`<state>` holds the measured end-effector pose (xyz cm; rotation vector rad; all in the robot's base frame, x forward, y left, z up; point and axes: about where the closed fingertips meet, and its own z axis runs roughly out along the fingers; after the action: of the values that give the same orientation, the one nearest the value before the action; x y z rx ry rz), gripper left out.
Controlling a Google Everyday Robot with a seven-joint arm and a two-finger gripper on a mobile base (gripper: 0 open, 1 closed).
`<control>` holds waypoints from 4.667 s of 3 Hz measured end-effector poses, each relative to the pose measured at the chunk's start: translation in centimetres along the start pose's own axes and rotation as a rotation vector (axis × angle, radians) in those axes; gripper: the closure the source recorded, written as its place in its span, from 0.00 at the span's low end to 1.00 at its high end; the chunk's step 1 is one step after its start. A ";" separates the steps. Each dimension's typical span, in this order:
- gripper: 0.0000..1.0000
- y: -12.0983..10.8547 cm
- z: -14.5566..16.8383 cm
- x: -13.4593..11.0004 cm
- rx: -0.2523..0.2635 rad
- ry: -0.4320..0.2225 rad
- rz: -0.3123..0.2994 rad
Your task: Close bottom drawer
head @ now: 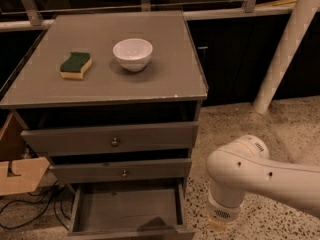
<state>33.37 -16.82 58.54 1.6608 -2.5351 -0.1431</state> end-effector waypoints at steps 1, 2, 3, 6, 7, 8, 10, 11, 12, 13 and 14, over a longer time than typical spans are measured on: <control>1.00 0.4 3.8 -1.4 -0.030 0.016 0.039; 1.00 0.4 3.8 -1.3 -0.029 0.016 0.037; 1.00 0.7 4.7 -1.4 -0.047 0.020 0.038; 1.00 -0.3 16.5 -5.4 -0.061 0.081 0.171; 1.00 -0.3 16.5 -5.4 -0.061 0.081 0.171; 1.00 -0.6 18.3 -5.4 -0.051 0.069 0.195; 1.00 -1.8 29.3 -6.1 -0.129 0.064 0.248; 1.00 -1.6 29.6 -6.0 -0.139 0.067 0.247; 1.00 -2.2 31.8 -6.9 -0.156 0.021 0.278; 1.00 -2.5 32.6 -7.4 -0.149 -0.013 0.292; 1.00 -2.6 34.1 -8.1 -0.151 -0.058 0.290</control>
Offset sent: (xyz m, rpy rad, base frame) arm -0.0022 0.0130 -0.0320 -0.0053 0.0257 -0.0196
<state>34.13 -9.71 24.10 1.2389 -2.6965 -0.3513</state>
